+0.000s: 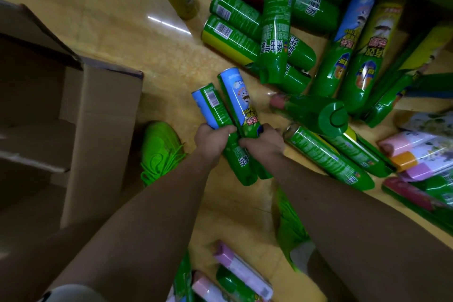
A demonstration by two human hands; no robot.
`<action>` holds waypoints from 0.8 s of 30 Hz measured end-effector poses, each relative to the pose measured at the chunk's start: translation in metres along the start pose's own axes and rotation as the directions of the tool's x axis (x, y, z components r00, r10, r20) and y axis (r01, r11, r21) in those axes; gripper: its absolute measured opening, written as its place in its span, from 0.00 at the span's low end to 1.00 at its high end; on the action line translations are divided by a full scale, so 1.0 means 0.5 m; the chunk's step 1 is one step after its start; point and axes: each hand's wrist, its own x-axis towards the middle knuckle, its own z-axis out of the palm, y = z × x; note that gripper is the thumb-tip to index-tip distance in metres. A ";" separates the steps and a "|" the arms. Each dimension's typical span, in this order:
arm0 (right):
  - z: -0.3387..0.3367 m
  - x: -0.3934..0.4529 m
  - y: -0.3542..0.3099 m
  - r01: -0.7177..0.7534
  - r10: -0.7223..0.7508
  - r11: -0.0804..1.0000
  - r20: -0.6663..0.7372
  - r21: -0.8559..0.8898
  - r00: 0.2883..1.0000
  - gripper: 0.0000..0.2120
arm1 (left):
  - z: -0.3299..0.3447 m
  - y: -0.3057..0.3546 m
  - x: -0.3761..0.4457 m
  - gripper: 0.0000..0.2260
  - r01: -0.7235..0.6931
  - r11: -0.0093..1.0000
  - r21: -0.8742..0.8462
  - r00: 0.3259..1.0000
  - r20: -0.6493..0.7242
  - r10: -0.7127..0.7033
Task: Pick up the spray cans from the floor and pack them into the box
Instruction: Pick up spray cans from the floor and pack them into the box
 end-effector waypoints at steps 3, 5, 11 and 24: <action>-0.031 -0.058 -0.014 -0.016 0.015 0.999 0.017 0.051 1.000 0.28 | -0.037 0.029 -0.060 0.09 -0.011 1.000 -0.026 1.000 0.025 0.012; -0.058 -0.103 -0.024 -0.030 0.028 0.997 0.029 0.065 0.999 0.25 | -0.067 0.049 -0.111 0.07 -0.024 0.998 -0.052 0.998 0.049 0.026; -0.139 -0.264 -0.071 0.025 -0.026 0.999 0.015 0.044 1.000 0.26 | -0.158 0.105 -0.269 0.13 -0.014 0.990 -0.142 0.998 0.057 0.022; -0.282 -0.612 -0.272 0.237 -0.237 0.971 0.005 -0.024 0.972 0.24 | -0.432 0.255 -0.570 0.14 -0.009 0.869 -0.496 0.998 0.055 0.042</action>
